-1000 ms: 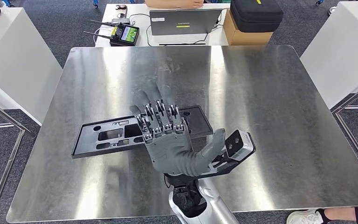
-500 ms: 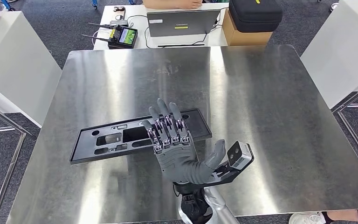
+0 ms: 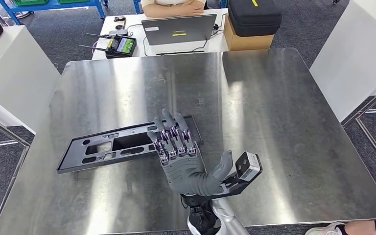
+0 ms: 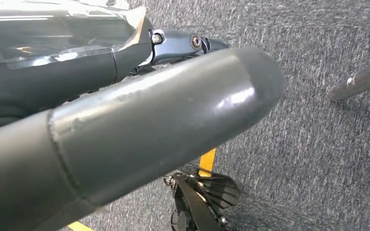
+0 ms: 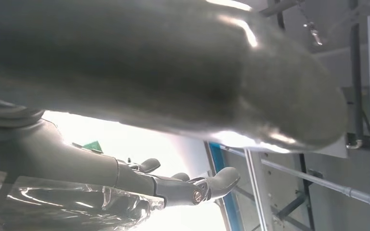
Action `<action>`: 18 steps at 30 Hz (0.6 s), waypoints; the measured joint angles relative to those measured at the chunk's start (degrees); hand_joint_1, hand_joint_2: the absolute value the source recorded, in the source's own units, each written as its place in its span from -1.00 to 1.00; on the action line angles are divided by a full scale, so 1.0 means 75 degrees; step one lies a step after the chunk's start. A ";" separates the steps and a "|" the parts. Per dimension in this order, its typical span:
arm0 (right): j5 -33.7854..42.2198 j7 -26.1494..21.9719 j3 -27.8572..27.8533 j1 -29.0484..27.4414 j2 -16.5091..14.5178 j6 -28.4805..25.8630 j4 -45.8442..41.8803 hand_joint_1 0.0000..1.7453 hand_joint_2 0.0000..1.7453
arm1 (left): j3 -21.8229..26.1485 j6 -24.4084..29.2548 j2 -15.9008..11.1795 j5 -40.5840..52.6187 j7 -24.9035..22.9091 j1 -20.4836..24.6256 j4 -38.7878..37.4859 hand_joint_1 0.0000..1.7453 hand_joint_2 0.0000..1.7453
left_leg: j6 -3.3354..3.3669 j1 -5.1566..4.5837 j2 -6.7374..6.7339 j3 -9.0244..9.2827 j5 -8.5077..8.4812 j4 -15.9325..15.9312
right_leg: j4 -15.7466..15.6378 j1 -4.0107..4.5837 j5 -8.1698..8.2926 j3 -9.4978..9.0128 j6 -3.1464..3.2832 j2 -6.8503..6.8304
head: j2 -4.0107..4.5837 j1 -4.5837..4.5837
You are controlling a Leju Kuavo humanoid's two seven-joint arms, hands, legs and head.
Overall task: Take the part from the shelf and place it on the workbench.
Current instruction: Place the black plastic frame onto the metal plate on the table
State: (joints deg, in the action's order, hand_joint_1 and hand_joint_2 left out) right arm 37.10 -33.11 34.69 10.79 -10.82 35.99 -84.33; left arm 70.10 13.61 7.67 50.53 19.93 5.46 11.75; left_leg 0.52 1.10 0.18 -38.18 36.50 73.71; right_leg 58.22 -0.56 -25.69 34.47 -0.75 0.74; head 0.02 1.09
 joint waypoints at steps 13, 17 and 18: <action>-0.0121 -0.0067 -0.0006 -0.0027 0.0036 0.0012 0.0087 -1.00 -1.00 | 0.0000 -0.0053 -0.0020 0.0003 0.0035 0.0057 0.0016 -1.00 -1.00 | 0.0543 -0.0185 -0.0094 0.1012 -0.1318 -0.2429 | 0.1299 0.0054 -0.0740 0.0548 -0.0082 -0.0019 | 0.0000 -0.0087; -0.0202 -0.0133 -0.0007 -0.0088 0.0106 0.0028 0.0153 -1.00 -1.00 | 0.0000 -0.0058 -0.0013 0.0003 0.0042 0.0051 0.0016 -1.00 -1.00 | 0.0467 -0.0158 -0.0124 0.0778 -0.1428 -0.2338 | 0.1390 -0.0064 -0.0747 0.0190 -0.0382 -0.0044 | 0.0000 -0.0091; -0.0235 -0.0151 -0.0007 -0.0089 0.0113 0.0032 0.0161 -1.00 -1.00 | 0.0000 -0.0062 -0.0012 0.0003 0.0050 0.0051 0.0016 -1.00 -1.00 | 0.0442 -0.0145 -0.0127 0.0719 -0.1434 -0.2277 | 0.0824 -0.0089 -0.0642 -0.0162 -0.0456 -0.0066 | 0.0000 -0.0090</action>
State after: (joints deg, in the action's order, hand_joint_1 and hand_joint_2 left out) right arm 35.34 -34.24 34.63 10.12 -9.98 36.23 -83.13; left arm 70.10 13.14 7.58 50.56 20.31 5.85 11.87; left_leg 3.83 0.01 -0.77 -32.79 25.75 56.64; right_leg 64.40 -1.23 -30.50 33.26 -4.16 0.25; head 0.02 0.41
